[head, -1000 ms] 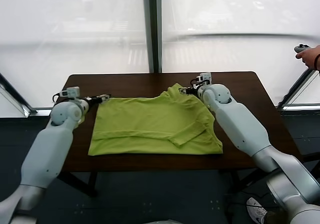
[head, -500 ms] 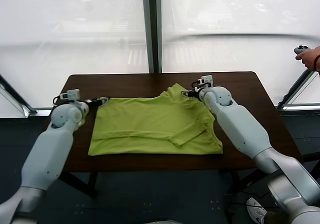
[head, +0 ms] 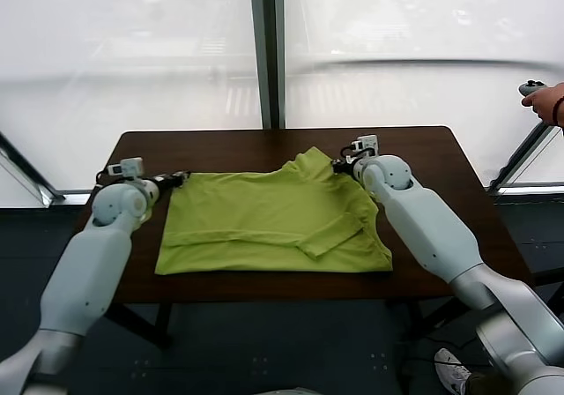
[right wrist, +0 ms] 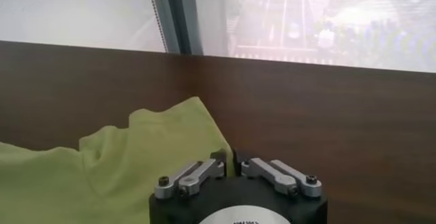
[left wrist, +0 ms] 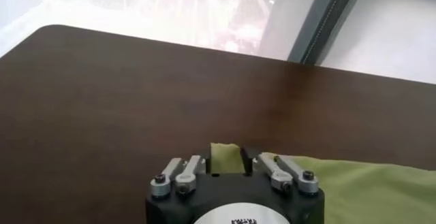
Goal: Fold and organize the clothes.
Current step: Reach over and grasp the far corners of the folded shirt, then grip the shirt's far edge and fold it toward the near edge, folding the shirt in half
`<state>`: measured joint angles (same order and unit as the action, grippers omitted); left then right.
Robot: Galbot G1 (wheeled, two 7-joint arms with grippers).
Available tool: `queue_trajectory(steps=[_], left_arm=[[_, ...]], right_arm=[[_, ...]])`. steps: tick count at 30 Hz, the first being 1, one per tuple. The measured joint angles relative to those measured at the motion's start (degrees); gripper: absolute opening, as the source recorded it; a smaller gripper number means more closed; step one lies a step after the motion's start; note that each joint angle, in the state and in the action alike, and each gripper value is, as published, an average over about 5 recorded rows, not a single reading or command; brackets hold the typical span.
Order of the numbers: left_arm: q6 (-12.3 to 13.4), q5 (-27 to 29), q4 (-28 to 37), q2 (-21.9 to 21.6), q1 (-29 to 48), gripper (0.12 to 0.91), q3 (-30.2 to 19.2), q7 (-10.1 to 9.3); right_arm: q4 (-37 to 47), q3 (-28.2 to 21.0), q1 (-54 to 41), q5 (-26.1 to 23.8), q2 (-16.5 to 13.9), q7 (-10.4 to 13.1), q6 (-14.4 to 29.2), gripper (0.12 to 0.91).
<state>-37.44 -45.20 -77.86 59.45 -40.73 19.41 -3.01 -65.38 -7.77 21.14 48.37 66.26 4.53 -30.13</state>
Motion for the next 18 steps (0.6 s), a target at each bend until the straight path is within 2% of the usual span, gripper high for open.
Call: queue_trajectory(steps=[9,18], left_arm=[[-0.2,-1.9,-3.6,-1.3,-2.2,0.221,1.6,-0.62],[-0.9,-4.8,-13.2,-3.0,-7.9,0.226,4.8,-1.74]], right_arm=[[-2.1,1.4,1.5,1.5,-1.6,-0.9,2.5,0.14],[-7.7,3.1,4.3,2.2,-4.7,-0.8,4.0,0.14]])
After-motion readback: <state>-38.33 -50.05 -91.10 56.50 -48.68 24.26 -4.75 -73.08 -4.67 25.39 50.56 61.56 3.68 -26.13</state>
